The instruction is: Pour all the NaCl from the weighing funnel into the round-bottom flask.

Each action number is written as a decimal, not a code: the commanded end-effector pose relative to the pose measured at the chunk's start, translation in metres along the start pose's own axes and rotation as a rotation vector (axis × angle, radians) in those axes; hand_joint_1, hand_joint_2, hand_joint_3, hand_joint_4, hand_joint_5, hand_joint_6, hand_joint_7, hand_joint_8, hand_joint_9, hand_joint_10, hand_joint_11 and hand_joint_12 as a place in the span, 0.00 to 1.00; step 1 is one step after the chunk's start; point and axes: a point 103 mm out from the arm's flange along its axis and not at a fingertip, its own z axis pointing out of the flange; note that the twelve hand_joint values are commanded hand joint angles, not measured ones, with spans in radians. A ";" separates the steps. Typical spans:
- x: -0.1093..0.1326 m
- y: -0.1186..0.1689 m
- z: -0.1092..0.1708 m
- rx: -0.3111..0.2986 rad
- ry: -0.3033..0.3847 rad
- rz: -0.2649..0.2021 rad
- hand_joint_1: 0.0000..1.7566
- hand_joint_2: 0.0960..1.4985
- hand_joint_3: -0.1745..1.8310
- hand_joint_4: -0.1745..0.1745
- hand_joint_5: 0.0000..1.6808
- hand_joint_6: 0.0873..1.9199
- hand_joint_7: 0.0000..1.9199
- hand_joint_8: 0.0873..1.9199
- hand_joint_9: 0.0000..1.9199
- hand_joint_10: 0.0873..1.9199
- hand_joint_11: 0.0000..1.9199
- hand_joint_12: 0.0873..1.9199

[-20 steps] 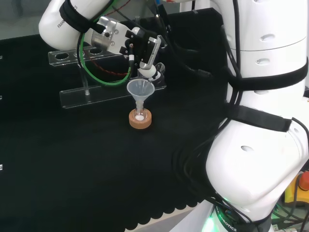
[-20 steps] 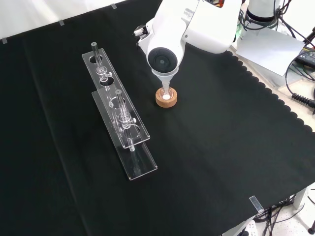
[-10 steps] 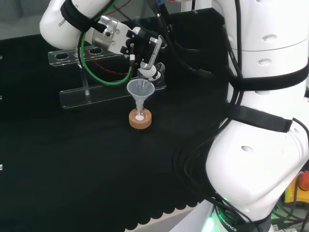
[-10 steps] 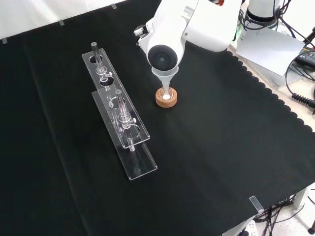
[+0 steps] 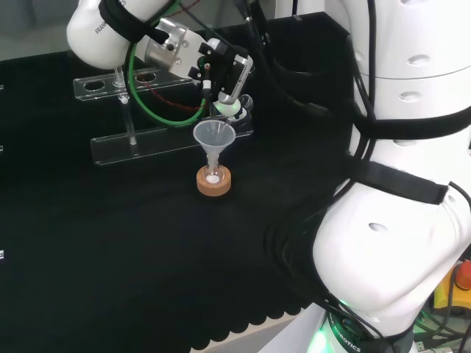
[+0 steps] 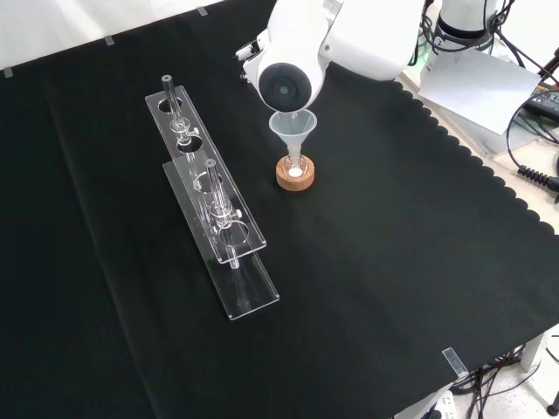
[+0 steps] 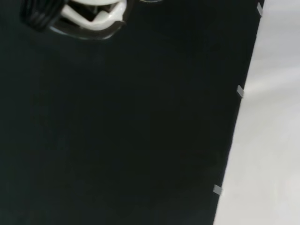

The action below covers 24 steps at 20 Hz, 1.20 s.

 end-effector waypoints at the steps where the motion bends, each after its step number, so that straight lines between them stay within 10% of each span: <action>1: -0.004 0.005 0.014 -0.026 0.087 -0.023 0.61 0.42 0.47 1.00 0.66 0.49 0.25 0.31 0.42 0.22 0.31 0.60; 24: -0.019 0.016 0.057 -0.202 0.375 -0.046 0.61 0.42 0.46 1.00 0.66 0.49 0.26 0.31 0.42 0.22 0.31 0.60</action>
